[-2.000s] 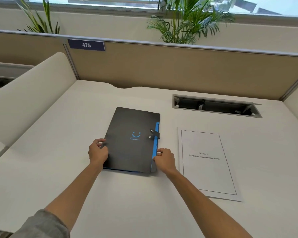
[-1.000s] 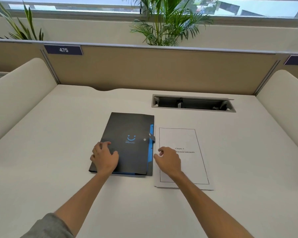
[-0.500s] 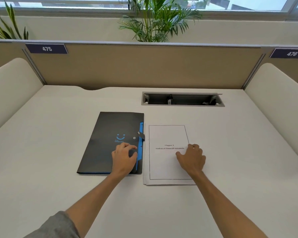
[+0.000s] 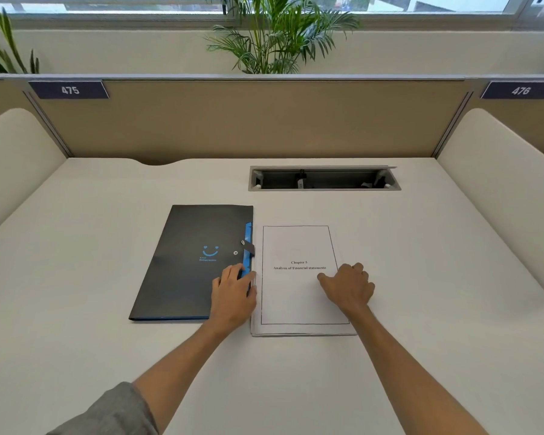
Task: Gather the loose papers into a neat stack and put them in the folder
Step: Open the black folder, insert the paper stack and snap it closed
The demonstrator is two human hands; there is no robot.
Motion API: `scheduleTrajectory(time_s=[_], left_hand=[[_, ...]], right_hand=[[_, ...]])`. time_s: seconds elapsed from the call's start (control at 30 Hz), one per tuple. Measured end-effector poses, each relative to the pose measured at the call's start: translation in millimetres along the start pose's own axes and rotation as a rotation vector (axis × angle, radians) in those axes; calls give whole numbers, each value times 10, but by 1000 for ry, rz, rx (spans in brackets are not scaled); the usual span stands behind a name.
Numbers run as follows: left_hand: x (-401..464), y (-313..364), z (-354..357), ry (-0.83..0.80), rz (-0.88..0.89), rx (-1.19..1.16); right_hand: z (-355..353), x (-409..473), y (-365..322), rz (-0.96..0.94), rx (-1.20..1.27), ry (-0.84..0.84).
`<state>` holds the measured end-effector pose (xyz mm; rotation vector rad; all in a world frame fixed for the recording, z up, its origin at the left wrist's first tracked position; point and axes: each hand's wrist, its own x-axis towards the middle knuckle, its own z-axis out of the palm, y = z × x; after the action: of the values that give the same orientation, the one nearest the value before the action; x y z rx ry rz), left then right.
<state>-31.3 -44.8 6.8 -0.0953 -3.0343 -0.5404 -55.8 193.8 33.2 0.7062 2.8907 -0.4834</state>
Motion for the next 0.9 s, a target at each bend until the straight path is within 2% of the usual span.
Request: scheduleTrajectory(time_s=[0.1,0.2,0.3,0.43,0.53,0.7,0.9], left_hand=[[54,-39,-49,58,-8,37],[140,-91,-116,74,-55,73],[241,-141,-174,17,-83,102],[348,-165,-235,-45,-60,126],[394,-155,-283,-72,-15,175],[413,-120,-377,-75,69,245],[441,-58,-554,-151,117,558]], right_hand=[[33,-55,-36,-33,-42,66],[149,-178,-117,-313,-41,133],[287,-322,-297,-683,29,24],[437,-515,-605,-926,25,-134],[516,-571,-758,-968,-2,-128],[624,-578,-847,-929,-70,-78],[706,-616,-903,-902,-126,-52]])
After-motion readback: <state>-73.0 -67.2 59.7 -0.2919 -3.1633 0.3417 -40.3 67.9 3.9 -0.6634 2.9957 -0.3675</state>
